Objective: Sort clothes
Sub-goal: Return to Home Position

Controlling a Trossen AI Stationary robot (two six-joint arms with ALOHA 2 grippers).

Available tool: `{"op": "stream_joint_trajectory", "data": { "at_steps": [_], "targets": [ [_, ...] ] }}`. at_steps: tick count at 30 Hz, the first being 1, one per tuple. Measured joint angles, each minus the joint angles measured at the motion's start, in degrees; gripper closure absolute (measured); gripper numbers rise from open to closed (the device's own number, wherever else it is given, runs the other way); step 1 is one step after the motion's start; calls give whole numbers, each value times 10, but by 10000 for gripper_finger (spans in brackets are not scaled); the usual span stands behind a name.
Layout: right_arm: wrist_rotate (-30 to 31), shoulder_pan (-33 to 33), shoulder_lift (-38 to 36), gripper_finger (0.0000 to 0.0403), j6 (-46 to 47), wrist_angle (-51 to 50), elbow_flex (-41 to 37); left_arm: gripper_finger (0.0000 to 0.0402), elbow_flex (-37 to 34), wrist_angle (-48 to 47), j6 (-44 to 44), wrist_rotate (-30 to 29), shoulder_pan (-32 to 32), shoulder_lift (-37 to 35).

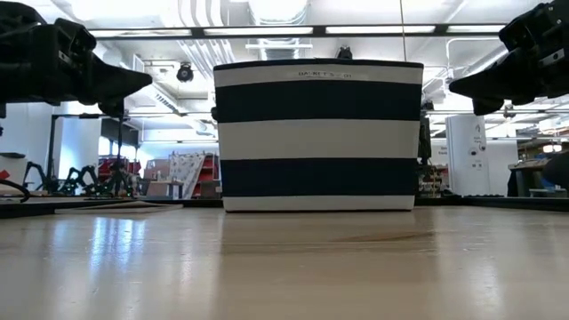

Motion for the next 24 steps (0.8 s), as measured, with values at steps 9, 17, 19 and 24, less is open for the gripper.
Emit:
{"op": "stream_joint_trajectory", "data": {
  "at_steps": [9, 17, 19, 24],
  "targets": [
    [0, 0, 0, 400, 9, 0, -1, 402, 0, -5, -1, 0, 0, 0],
    [0, 0, 0, 401, 2, 1, -2, 402, 0, 6, 9, 1, -17, -3],
    [-1, 0, 0, 401, 6, 0, -2, 402, 0, 6, 9, 1, -25, -3],
    [23, 0, 0, 401, -8, 21, -6, 402, 0, 2, 1, 1, -53, 1]
  ]
}}
